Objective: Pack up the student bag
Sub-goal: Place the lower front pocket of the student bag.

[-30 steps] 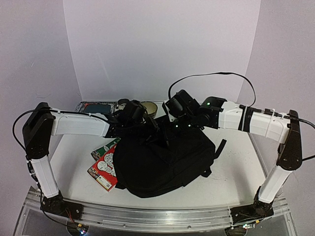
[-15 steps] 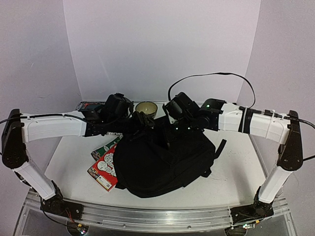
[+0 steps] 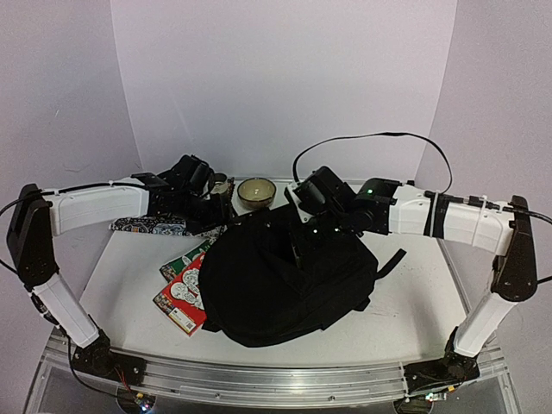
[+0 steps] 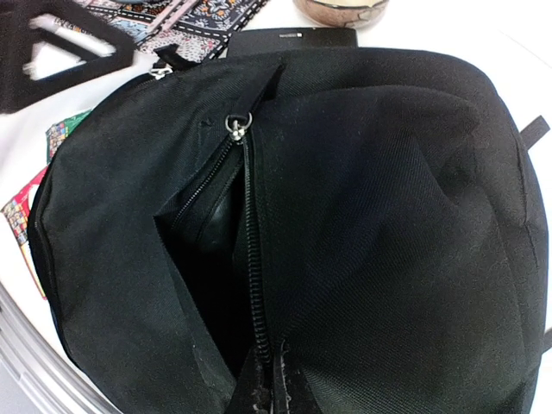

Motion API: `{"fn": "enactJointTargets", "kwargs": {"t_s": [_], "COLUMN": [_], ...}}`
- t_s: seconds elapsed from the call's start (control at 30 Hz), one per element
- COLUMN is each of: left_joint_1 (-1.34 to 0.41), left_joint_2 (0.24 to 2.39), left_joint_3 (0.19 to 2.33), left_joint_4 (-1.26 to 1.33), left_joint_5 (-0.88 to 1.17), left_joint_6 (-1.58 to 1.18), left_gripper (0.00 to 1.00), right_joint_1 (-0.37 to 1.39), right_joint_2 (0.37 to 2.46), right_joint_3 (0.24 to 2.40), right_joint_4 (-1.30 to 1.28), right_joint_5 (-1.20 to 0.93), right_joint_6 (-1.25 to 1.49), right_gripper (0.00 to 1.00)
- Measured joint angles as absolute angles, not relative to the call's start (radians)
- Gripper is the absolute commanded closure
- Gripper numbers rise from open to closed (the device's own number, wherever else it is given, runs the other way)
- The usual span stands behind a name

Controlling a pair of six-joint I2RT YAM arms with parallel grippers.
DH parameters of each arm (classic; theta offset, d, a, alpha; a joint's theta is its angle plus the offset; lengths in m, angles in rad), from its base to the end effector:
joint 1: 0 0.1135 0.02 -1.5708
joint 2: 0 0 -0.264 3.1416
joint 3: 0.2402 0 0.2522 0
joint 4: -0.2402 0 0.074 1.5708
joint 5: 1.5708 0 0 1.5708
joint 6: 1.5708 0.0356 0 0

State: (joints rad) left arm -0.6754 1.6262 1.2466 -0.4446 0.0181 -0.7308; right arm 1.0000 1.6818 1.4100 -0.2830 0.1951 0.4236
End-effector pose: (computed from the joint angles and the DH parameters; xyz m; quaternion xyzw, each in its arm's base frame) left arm 0.2796 -0.2248 0.2616 -0.0225 0.9308 -0.2422 0.2727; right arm 0.2186 0.3277 0.3105 -0.2017 0.8472 0.2518 0.4222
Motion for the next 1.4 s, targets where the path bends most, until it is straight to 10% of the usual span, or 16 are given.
{"fn": "enactJointTargets", "kwargs": {"t_s": [0.63,0.97,1.4], "left_joint_1": [-0.673,-0.673,-0.675], "left_joint_2": [1.893,1.927,1.87], "left_joint_3": [1.55,1.552,1.569], "left_joint_4": [-0.554,-0.578,-0.603], "left_joint_5": [0.2,0.307,0.332], "left_joint_6": [-0.315,-0.26,-0.357], "left_gripper": [0.39,0.99,1.0], "right_joint_1": [0.999,1.0,1.002], "right_joint_2": [1.668,1.639,1.639], "right_joint_3": [1.394,1.328,1.235], "right_joint_4": [-0.256,-0.218,-0.252], "right_joint_5": [0.121,0.149,0.191], "right_joint_6": [0.319,0.31,0.395], "right_gripper": [1.0,1.0,0.73]}}
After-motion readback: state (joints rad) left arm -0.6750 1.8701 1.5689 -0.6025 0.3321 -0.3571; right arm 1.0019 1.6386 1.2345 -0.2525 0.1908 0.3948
